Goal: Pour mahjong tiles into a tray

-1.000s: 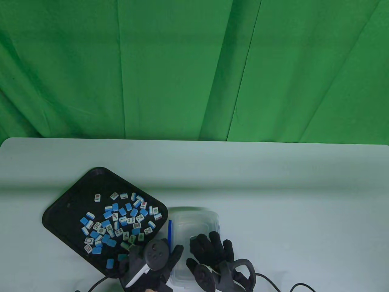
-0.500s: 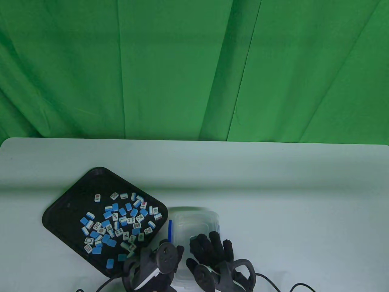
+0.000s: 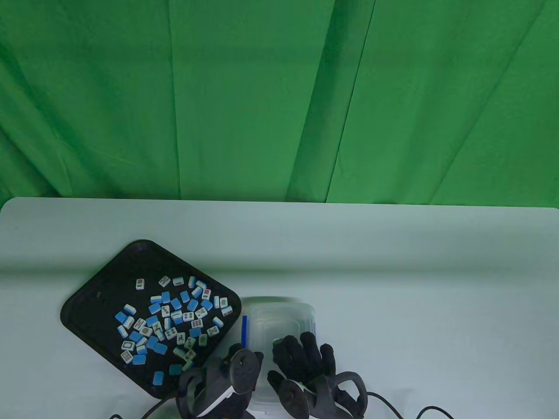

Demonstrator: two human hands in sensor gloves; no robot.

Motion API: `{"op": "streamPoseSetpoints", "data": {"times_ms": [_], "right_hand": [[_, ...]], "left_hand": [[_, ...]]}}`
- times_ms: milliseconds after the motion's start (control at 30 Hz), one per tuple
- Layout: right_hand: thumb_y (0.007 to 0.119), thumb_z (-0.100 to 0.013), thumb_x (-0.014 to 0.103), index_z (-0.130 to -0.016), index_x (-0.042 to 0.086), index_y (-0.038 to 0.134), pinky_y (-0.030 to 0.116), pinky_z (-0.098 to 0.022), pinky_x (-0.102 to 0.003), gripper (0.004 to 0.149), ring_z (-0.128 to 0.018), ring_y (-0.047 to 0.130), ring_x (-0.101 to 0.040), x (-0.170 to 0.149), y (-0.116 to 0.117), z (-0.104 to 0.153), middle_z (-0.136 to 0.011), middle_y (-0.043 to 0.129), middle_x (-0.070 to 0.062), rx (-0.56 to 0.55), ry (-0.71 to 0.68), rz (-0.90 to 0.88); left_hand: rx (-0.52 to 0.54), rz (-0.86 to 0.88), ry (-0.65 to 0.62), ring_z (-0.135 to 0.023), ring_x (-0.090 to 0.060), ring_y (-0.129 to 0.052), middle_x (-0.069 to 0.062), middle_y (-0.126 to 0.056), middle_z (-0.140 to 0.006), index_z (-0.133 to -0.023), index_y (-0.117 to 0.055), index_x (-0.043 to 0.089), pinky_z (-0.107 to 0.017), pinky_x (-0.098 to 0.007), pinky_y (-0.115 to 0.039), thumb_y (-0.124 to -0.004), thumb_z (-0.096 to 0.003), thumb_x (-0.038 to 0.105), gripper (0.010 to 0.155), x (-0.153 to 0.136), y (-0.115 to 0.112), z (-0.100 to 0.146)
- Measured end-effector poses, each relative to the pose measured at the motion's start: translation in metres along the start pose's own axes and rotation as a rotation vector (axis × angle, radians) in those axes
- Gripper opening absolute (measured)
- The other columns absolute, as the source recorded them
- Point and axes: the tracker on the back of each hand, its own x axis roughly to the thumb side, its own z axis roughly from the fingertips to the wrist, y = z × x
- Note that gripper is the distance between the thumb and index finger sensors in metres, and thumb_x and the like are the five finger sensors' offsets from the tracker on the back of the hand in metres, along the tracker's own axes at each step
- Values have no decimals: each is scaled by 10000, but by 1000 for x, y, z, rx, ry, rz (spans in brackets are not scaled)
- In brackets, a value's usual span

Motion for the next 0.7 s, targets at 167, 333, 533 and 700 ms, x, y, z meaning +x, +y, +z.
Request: {"op": "streamPoseSetpoints", "data": {"times_ms": [167, 333, 533, 700], "right_hand": [[517, -661, 595, -1166, 252, 494, 490, -773, -709, 611, -1139, 473, -444, 0, 0, 0, -1241, 500, -60, 0, 0, 0], [516, -661, 595, -1165, 252, 496, 490, -773, -709, 610, -1139, 473, -445, 0, 0, 0, -1242, 500, -60, 0, 0, 0], [517, -661, 595, -1166, 253, 494, 491, -772, -710, 611, -1138, 472, -445, 0, 0, 0, -1242, 499, -59, -1, -1, 0], [515, -661, 595, -1166, 253, 492, 491, -772, -709, 610, -1139, 471, -445, 0, 1, 0, -1242, 498, -59, -1, -1, 0]], "left_hand": [[0, 4, -1, -301, -206, -1041, -86, -998, -468, -947, -734, -158, -240, -400, -872, -554, -665, 450, 694, 0, 0, 0], [4, -1, -3, -289, -202, -1040, -84, -1001, -455, -937, -744, -160, -233, -396, -872, -566, -664, 441, 684, 1, 1, 0], [25, -40, -17, -279, -192, -1037, -79, -997, -440, -927, -748, -151, -229, -391, -872, -582, -669, 411, 640, 6, 1, 0], [20, -12, -20, -286, -191, -1036, -76, -993, -445, -933, -739, -141, -234, -391, -871, -577, -668, 421, 641, 3, 0, 0]]}}
